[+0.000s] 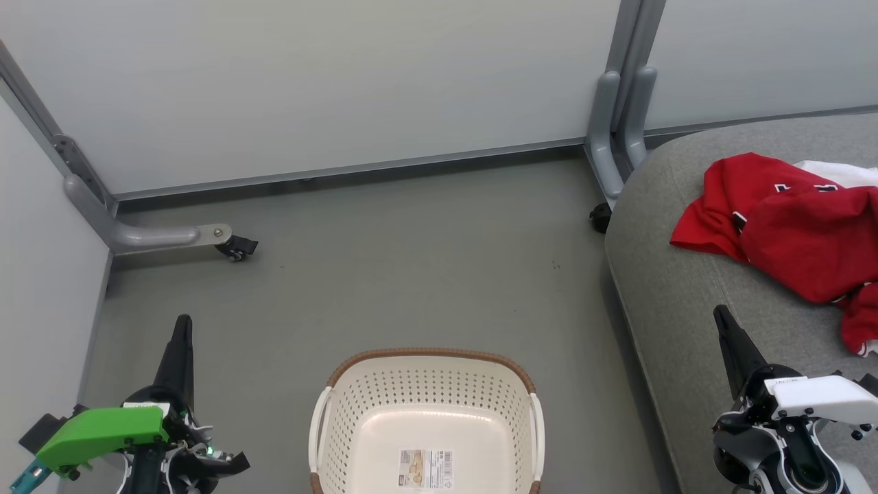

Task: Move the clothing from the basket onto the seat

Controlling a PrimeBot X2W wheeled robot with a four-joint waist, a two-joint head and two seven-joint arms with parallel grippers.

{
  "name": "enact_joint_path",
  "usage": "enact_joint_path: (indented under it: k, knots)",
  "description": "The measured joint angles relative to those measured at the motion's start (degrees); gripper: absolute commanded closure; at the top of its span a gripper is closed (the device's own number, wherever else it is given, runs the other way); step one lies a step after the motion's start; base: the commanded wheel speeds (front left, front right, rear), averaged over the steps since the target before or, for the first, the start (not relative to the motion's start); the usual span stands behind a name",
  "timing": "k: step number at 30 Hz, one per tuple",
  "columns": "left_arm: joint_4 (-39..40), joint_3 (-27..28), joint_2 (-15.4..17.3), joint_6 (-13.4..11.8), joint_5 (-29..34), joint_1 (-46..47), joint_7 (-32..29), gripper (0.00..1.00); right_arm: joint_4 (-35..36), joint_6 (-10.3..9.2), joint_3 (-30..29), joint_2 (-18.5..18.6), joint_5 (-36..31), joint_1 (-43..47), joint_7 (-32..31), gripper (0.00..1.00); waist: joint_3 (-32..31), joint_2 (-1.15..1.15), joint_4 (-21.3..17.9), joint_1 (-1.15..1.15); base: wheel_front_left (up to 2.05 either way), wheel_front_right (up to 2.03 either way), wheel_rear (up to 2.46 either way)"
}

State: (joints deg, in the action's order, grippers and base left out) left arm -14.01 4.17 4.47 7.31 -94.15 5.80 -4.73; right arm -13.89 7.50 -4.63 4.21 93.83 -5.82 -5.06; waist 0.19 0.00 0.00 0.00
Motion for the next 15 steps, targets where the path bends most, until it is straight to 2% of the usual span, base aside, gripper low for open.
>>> enact_joint_path:
  k: [15]
  knots:
    - [0.0, 0.4, -0.2, 0.0, 0.1, 0.1, -0.3, 1.0, 0.0, 0.0, -0.3, -0.2, -0.1, 0.0, -0.2, 1.0, 0.0, 0.0, 0.0, 0.0, 0.0, 0.0, 0.0]
